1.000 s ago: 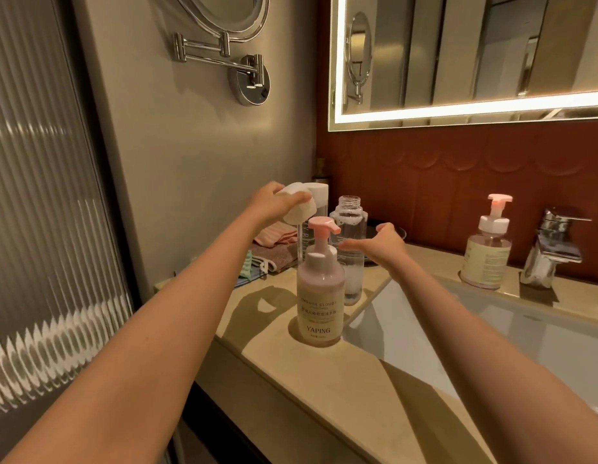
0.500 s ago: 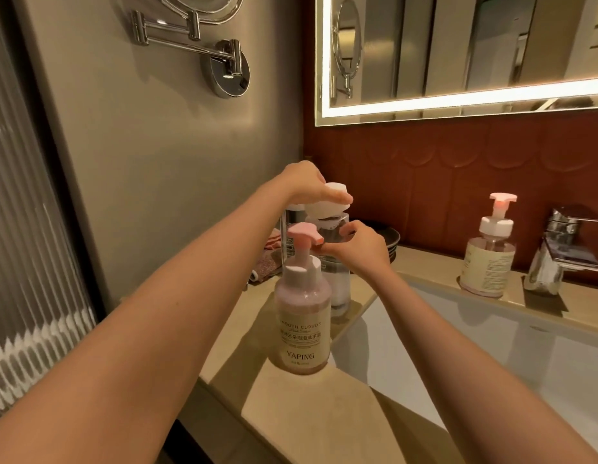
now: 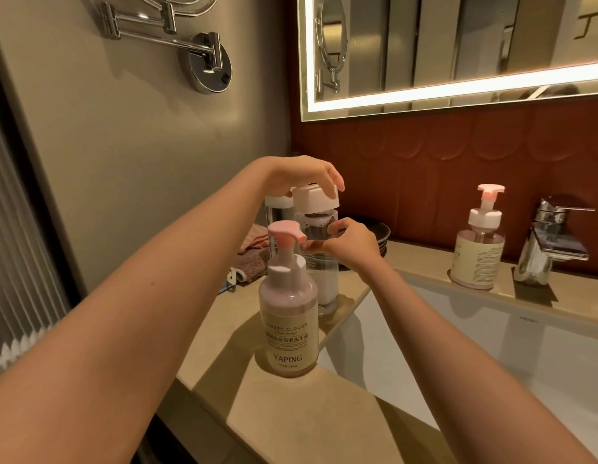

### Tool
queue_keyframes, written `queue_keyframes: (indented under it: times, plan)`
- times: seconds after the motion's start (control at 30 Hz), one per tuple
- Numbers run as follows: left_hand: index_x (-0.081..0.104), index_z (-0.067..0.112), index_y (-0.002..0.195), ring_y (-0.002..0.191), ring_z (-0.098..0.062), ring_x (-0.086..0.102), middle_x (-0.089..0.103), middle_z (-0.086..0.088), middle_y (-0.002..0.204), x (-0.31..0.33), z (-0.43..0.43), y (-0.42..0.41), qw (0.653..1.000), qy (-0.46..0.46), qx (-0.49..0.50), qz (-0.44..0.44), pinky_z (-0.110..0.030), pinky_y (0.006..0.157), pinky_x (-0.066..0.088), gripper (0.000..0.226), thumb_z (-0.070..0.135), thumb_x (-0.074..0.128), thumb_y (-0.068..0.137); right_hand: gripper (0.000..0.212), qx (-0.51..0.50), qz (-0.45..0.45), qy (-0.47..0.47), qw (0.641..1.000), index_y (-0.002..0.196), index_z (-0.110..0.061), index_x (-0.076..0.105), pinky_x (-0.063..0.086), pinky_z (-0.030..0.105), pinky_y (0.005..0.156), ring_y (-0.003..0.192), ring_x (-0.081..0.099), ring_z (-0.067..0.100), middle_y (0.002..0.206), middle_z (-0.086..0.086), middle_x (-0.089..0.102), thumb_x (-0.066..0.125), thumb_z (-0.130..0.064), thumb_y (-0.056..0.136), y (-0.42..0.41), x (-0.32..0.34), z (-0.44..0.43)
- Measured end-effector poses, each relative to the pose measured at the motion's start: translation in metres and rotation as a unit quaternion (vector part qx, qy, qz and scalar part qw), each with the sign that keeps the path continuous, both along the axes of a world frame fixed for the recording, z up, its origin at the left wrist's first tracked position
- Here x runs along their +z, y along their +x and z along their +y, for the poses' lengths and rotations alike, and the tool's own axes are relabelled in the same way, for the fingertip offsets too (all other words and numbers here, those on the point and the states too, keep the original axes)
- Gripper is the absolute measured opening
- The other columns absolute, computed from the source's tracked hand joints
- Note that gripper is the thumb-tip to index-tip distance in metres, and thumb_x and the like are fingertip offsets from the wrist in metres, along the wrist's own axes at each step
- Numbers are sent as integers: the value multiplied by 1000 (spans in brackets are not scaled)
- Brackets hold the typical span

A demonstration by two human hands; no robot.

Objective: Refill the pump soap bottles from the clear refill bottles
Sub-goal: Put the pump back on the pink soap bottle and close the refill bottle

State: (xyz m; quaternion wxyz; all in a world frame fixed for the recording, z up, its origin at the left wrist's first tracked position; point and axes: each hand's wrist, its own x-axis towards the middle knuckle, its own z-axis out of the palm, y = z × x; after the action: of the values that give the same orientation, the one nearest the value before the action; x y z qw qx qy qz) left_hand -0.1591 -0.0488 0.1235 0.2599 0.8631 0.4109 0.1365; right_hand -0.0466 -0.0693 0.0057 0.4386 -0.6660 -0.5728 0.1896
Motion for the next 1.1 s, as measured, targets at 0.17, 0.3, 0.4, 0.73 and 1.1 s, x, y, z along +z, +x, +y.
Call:
queue_keyframes:
  times: [0.17, 0.3, 0.4, 0.73, 1.1]
  plan:
    - [62, 21, 109, 112, -17, 44, 49, 2, 120, -1, 7, 3, 996, 83, 10, 9, -19, 69, 41, 22, 15, 59, 88, 75, 13, 8, 0, 1000, 123, -14, 53, 49, 36, 90, 107, 54, 18, 119, 0, 57, 81, -48, 62, 1, 0, 0]
    - [55, 23, 129, 111, -21, 51, 53, -2, 129, 0, 9, 11, 967, 195, 81, 146, -23, 74, 46, 62, 61, 53, 81, 73, 6, 3, 5, 1000, 121, -16, 52, 50, 37, 89, 103, 54, 16, 114, -2, 57, 80, -50, 62, 1, -2, 2]
    - [40, 25, 140, 103, -22, 53, 48, -3, 134, 3, 9, 11, 954, 153, 96, 240, -29, 73, 48, 85, 78, 42, 74, 73, 5, 7, 8, 1000, 119, -16, 52, 50, 37, 88, 102, 54, 15, 111, -3, 57, 80, -52, 61, 1, -3, 2]
    - [43, 33, 133, 119, -23, 41, 41, -2, 135, 15, -2, 4, 969, 67, 47, 231, -40, 94, 40, 48, 16, 54, 89, 73, 3, -3, 4, 1000, 120, -17, 52, 50, 37, 88, 102, 54, 15, 113, -3, 57, 79, -53, 62, -2, -4, 3]
    - [48, 12, 131, 98, -22, 57, 53, -5, 128, 14, 1, 6, 963, 137, 89, 214, -38, 89, 49, 76, 68, 47, 79, 75, 5, 9, 3, 1000, 122, -16, 50, 49, 35, 86, 101, 52, 15, 114, -2, 56, 80, -51, 62, -3, -2, 1]
